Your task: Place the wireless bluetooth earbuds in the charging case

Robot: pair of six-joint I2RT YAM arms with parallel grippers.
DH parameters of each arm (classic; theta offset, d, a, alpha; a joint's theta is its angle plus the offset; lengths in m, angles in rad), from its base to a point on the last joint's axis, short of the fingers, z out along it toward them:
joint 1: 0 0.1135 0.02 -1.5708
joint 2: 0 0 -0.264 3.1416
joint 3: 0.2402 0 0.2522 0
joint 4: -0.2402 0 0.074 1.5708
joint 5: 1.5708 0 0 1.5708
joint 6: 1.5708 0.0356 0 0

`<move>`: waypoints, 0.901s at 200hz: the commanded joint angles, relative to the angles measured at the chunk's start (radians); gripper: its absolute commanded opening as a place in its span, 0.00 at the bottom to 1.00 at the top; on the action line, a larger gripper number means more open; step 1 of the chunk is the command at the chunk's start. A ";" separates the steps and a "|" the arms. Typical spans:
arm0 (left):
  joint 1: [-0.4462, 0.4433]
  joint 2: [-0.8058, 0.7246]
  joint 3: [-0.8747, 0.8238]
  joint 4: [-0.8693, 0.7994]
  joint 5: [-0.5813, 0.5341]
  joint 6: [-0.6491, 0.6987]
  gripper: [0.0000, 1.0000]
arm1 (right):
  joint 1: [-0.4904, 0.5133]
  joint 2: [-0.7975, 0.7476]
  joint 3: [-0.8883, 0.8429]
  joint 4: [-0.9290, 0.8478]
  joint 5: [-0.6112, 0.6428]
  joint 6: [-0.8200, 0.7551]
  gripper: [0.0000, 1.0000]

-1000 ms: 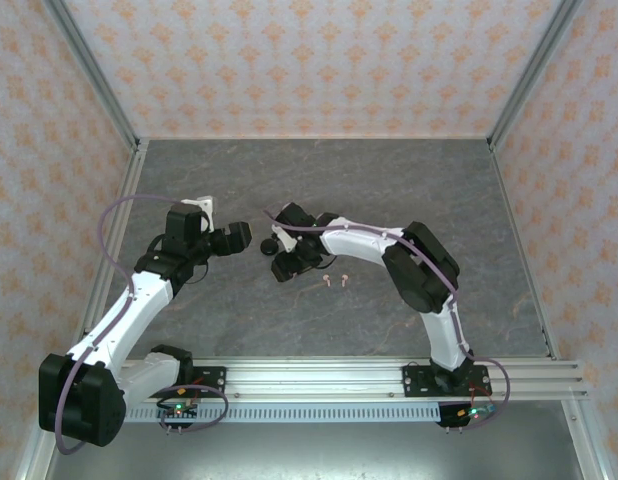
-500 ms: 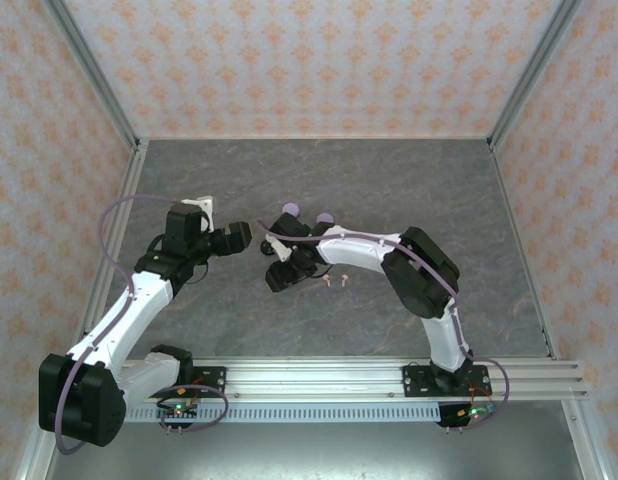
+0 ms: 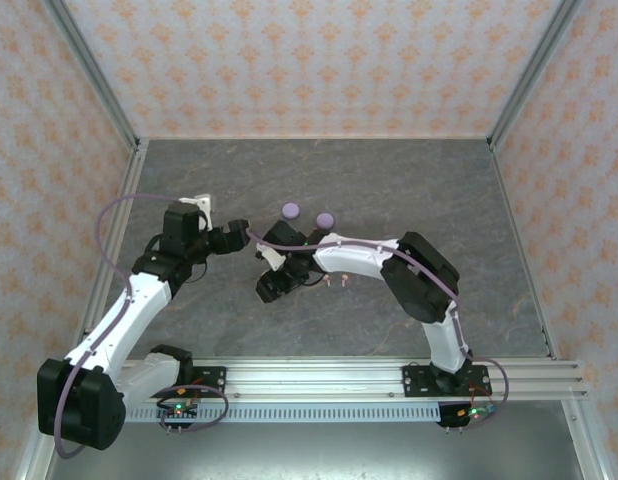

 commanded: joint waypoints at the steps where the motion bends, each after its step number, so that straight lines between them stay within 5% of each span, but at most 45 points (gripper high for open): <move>1: 0.032 -0.039 0.034 -0.021 0.016 -0.015 0.99 | -0.002 -0.098 -0.012 -0.008 0.099 -0.057 0.61; 97: 0.239 -0.050 -0.012 -0.041 0.155 -0.086 1.00 | 0.035 0.021 0.197 -0.189 0.339 -0.265 0.84; 180: 0.303 -0.044 -0.043 -0.033 0.190 -0.096 1.00 | 0.064 0.152 0.304 -0.239 0.402 -0.183 0.84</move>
